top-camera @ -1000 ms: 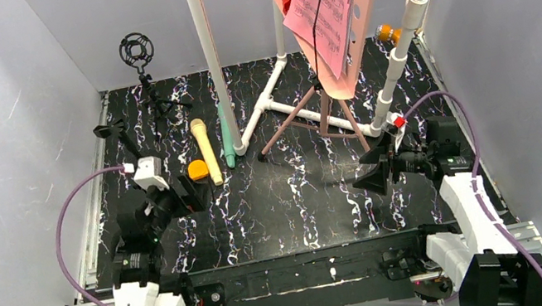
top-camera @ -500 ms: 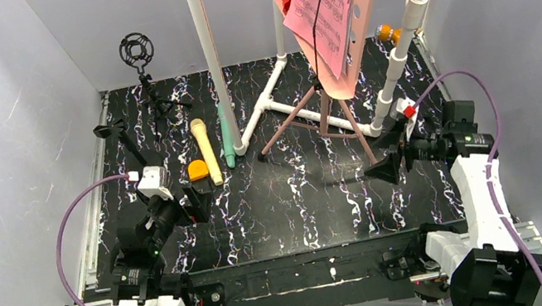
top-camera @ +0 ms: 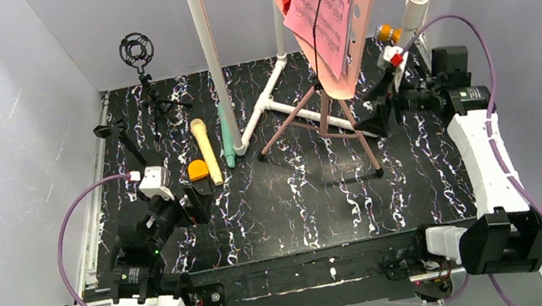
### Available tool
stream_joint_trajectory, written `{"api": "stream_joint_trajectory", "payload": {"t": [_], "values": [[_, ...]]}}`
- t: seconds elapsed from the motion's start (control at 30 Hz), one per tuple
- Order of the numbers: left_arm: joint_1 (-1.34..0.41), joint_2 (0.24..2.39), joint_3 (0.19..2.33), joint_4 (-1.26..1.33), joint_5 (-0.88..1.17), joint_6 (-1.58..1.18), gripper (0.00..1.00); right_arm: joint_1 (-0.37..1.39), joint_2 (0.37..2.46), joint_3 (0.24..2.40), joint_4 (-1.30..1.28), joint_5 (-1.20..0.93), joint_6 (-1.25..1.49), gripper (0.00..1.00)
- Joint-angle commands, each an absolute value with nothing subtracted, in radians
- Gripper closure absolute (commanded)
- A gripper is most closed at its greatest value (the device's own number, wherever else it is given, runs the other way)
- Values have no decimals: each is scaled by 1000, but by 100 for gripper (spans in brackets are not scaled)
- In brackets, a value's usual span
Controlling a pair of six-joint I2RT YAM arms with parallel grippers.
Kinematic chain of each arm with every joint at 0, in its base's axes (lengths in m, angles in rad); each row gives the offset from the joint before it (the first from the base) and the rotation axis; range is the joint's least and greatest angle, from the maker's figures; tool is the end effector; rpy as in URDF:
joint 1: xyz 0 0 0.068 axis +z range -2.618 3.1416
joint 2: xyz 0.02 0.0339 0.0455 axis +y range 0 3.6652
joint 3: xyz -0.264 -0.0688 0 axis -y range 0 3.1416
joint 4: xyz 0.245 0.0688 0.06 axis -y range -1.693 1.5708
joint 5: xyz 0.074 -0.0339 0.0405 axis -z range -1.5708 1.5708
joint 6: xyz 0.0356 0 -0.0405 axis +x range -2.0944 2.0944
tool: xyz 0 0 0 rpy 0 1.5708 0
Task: Pack up the instrument practice props
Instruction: Adjust the music stand at the center of the board.
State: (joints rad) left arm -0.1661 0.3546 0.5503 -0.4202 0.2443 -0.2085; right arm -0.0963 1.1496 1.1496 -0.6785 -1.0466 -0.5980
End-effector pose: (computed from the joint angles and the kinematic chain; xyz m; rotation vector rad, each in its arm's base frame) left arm 0.1040 -0.0262 0.2875 0.1385 1.8096 -0.4861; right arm 0.2304 0.0087 0.3568 -0.9722 1.6975 0.7162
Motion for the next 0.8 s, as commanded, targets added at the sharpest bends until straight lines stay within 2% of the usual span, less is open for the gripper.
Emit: {"api": "stream_joint_trajectory", "payload": {"t": [0.0,0.07,0.27,0.47,0.57,0.77], "values": [[-170,372,556,-428,260,-194,0,-22,1209,1283,-521,-998,-483,0],[-169,375,558,-428,256,-192,0,-3,1225,1307,-421,-976,-419,0],[-169,376,561,-429,243,-189,0,94,1210,1214,111,-915,-182,0],[-169,371,561,-423,245,-190,0,135,1278,1215,383,-770,-14,0],[-169,367,560,-421,248,-192,0,138,1306,1186,538,-757,87,6],[-169,353,558,-420,244,-192,0,175,1342,1193,563,-706,86,19]]}}
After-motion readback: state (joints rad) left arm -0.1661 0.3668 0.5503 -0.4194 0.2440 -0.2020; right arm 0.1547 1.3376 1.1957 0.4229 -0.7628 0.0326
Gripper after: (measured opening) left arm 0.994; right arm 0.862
